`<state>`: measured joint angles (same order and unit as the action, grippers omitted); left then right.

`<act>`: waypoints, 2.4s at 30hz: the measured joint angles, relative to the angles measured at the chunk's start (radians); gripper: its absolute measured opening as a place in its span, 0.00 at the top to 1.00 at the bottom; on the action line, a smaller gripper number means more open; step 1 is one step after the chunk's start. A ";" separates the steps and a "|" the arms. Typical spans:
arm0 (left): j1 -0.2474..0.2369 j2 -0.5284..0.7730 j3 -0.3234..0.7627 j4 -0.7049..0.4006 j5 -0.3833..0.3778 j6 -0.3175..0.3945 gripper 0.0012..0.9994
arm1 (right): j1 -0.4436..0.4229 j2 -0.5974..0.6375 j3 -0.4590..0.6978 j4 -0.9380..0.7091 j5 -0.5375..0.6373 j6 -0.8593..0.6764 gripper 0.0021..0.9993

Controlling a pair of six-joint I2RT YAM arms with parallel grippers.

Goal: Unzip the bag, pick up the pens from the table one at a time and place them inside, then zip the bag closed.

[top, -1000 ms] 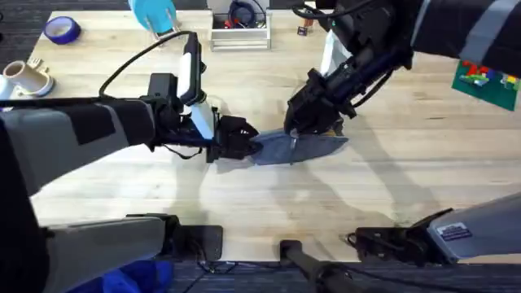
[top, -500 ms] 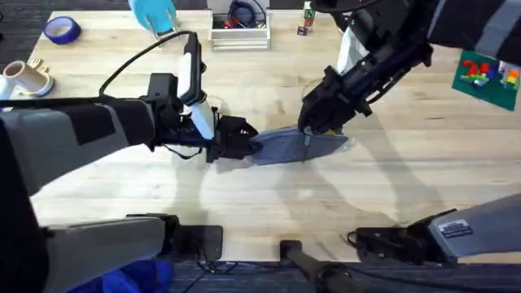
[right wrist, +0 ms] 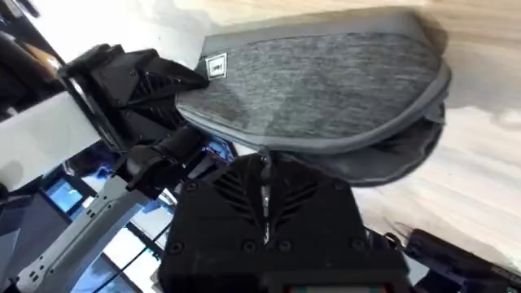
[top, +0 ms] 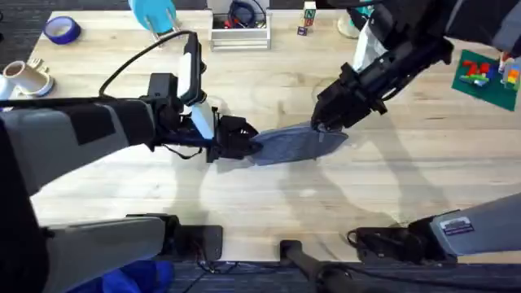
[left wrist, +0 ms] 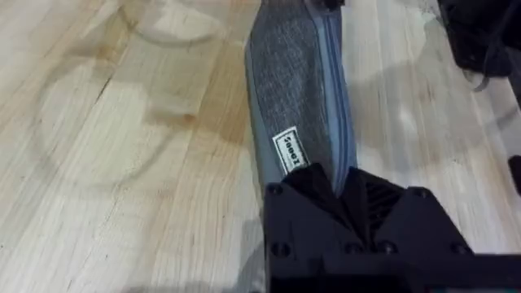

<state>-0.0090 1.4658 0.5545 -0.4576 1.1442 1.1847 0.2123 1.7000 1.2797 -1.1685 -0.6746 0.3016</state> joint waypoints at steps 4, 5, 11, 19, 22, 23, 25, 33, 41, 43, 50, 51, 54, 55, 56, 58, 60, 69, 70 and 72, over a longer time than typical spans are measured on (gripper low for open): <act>0.000 0.000 0.000 -0.002 0.000 0.000 0.96 | -0.027 0.000 0.000 -0.021 0.017 -0.017 0.97; 0.000 0.000 0.000 -0.002 -0.001 0.000 0.96 | -0.033 0.000 0.000 -0.027 0.025 -0.019 0.97; 0.000 0.000 0.000 -0.003 -0.002 0.000 0.96 | -0.063 0.000 0.000 -0.048 0.055 -0.043 0.97; 0.000 0.000 0.000 -0.002 -0.004 0.000 0.96 | -0.098 0.000 0.000 -0.053 0.078 -0.067 0.97; 0.000 0.000 0.000 -0.002 -0.004 0.000 0.96 | -0.118 0.000 0.000 -0.056 0.084 -0.075 0.97; 0.000 0.000 0.000 -0.002 -0.004 0.000 0.96 | -0.124 0.000 0.000 -0.057 0.084 -0.079 0.97; 0.000 0.000 0.000 -0.002 -0.004 0.000 0.96 | -0.137 0.000 0.000 -0.058 0.085 -0.085 0.97; 0.000 0.000 0.000 -0.002 -0.003 0.000 0.96 | -0.183 0.000 0.000 -0.063 0.087 -0.121 0.97; -0.001 0.000 0.000 -0.003 -0.003 0.000 0.96 | -0.192 0.000 0.000 -0.082 0.158 -0.134 0.97; -0.001 0.000 0.000 -0.003 -0.003 0.000 0.96 | -0.192 0.000 0.000 -0.082 0.168 -0.136 0.97; -0.002 0.000 0.000 -0.003 -0.001 0.000 0.96 | -0.192 0.000 0.000 -0.076 0.196 -0.139 0.97; -0.002 0.000 0.000 -0.003 -0.001 0.000 0.96 | -0.192 0.000 0.000 -0.075 0.203 -0.139 0.97; -0.002 0.000 0.000 -0.003 0.000 0.000 0.96 | -0.192 0.000 0.000 -0.072 0.216 -0.139 0.97; -0.002 0.000 0.000 -0.003 0.000 0.000 0.96 | -0.192 0.000 0.000 -0.069 0.218 -0.139 0.97; -0.002 0.000 0.000 -0.002 0.000 0.000 0.96 | -0.192 0.000 0.000 -0.066 0.221 -0.139 0.97; -0.002 0.000 0.000 -0.002 -0.001 0.000 0.96 | -0.192 0.000 0.000 -0.062 0.225 -0.141 0.97; -0.002 0.000 0.000 -0.002 -0.001 0.000 0.96 | -0.192 0.001 0.000 -0.059 0.228 -0.142 0.97; -0.002 0.000 0.000 -0.003 0.000 0.000 0.96 | -0.196 0.074 0.000 -0.052 0.268 -0.154 0.97; -0.002 0.000 0.000 -0.003 0.000 0.000 0.96 | -0.196 0.082 0.000 -0.052 0.270 -0.154 0.97; -0.004 0.000 0.000 -0.003 0.000 0.000 0.96 | -0.196 0.090 0.000 -0.052 0.276 -0.154 0.97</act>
<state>-0.0132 1.4658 0.5541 -0.4603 1.1442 1.1847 0.0166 1.7902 1.2797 -1.2201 -0.3987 0.1478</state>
